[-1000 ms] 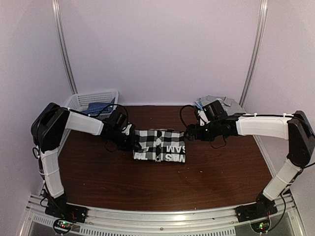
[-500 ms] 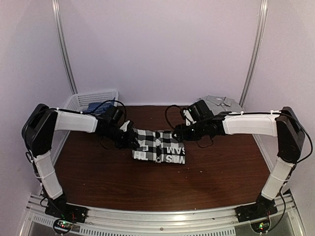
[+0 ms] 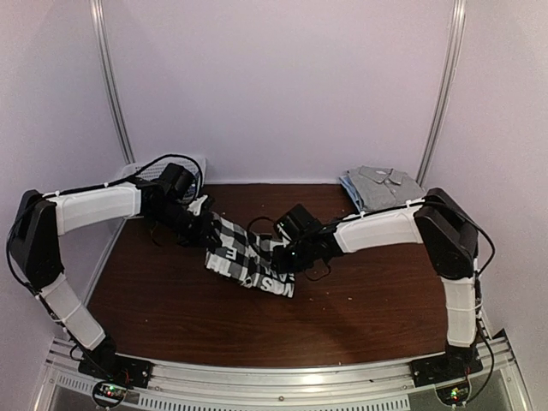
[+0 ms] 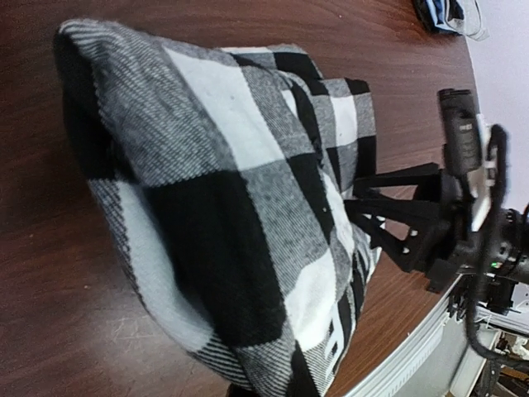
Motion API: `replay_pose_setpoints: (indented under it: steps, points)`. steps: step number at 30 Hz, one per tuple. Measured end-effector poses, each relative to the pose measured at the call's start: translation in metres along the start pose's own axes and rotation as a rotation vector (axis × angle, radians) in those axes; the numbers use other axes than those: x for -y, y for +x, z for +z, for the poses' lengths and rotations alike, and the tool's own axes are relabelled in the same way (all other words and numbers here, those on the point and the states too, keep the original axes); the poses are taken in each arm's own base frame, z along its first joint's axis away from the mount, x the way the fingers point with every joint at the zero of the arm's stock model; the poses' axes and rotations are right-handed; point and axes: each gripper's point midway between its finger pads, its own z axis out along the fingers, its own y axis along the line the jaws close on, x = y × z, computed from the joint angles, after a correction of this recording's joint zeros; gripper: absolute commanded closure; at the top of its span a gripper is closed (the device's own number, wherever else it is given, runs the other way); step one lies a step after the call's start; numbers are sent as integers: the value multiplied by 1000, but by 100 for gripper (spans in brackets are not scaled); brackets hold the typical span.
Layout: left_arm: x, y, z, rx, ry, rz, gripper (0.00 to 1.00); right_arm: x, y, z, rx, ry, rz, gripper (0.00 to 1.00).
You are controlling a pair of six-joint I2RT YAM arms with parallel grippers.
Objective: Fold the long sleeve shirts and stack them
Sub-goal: Turn over the square-folded shirt at the center of the board.
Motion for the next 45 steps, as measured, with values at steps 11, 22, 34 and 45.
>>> replay_pose_setpoints:
  steps: [11, 22, 34, 45]
  points:
    - [42, -32, -49, 61, 50, 94, 100, -97, -19, 53, 73, -226, 63, 71]
    - [63, -47, -44, 47, 106, 116, 100, -157, -44, 68, 100, -546, 224, 67]
    - [73, -46, -20, 8, 131, 138, 100, -108, -21, 63, 67, -555, 296, 60]
    - [84, -43, -6, -12, 134, 163, 100, -66, -56, -16, 202, -482, 304, 57]
